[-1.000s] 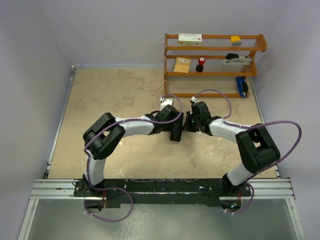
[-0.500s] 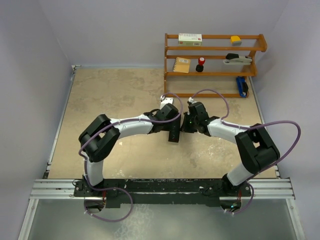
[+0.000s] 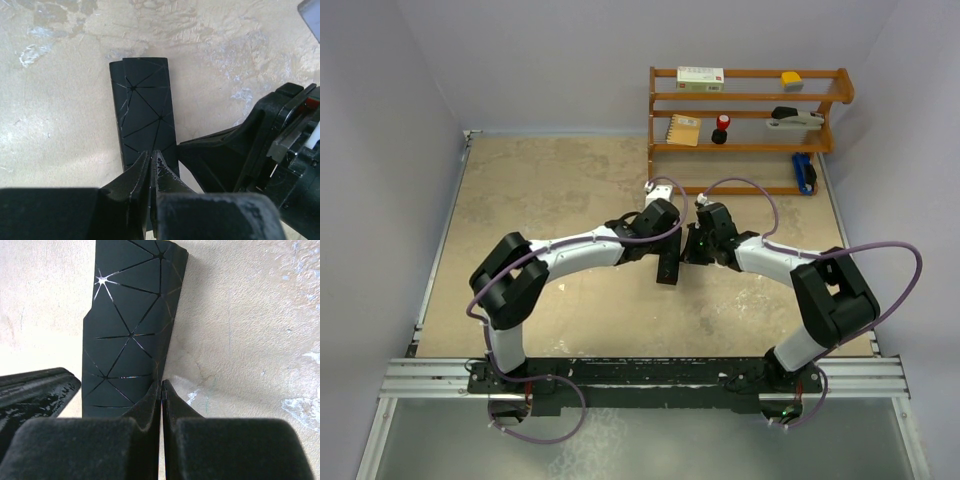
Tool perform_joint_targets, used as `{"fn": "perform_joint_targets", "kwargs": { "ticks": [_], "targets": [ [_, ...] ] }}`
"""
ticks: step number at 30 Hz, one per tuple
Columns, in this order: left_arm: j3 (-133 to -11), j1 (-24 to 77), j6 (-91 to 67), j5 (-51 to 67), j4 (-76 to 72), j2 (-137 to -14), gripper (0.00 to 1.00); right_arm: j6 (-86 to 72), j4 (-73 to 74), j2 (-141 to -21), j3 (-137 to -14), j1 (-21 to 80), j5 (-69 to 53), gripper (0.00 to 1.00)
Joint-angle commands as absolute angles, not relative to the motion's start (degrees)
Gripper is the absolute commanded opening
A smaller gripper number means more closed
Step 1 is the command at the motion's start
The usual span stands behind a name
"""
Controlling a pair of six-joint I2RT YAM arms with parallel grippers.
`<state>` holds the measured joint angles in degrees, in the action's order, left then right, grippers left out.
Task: Organize the sunglasses
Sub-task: Close the sunglasses case at the center of the board, then reset both arms
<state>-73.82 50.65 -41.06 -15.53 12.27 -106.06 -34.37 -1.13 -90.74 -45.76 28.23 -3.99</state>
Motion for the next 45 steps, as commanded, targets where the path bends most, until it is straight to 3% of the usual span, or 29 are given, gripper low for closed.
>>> {"fn": "perform_joint_targets", "kwargs": {
  "ticks": [1, 18, 26, 32, 40, 42, 45],
  "targets": [
    [-72.60, 51.20, -42.20, -14.79, 9.21, -105.15, 0.00, -34.62, -1.14, -88.93, -47.81, 28.56, -3.69, 0.00],
    [-68.95, 51.50, -45.11, -14.63, 9.52, -109.53, 0.00, -33.65, 1.23, -85.85, -47.74, 28.56, -2.23, 0.00],
    [-69.25, 51.50, -44.45, -17.79, 11.40, -107.17, 0.00, -31.56, 6.10, -80.69, -47.89, 28.57, 1.71, 0.12],
    [-70.34, 51.50, -42.75, -21.08, 13.25, -104.50, 0.09, -30.96, 9.31, -77.13, -47.42, 28.65, 3.85, 0.25],
    [-70.67, 51.50, -40.63, -23.08, 14.04, -99.44, 0.17, -30.87, 12.35, -72.20, -46.67, 28.87, 6.06, 0.32],
    [-70.59, 51.50, -40.49, -23.79, 14.56, -98.28, 0.21, -30.84, 12.89, -71.10, -46.58, 29.04, 6.44, 0.34],
    [-70.57, 51.50, -39.90, -24.19, 15.48, -97.01, 0.34, -30.94, 13.47, -69.78, -46.66, 29.17, 6.22, 0.48]
  ]
}}
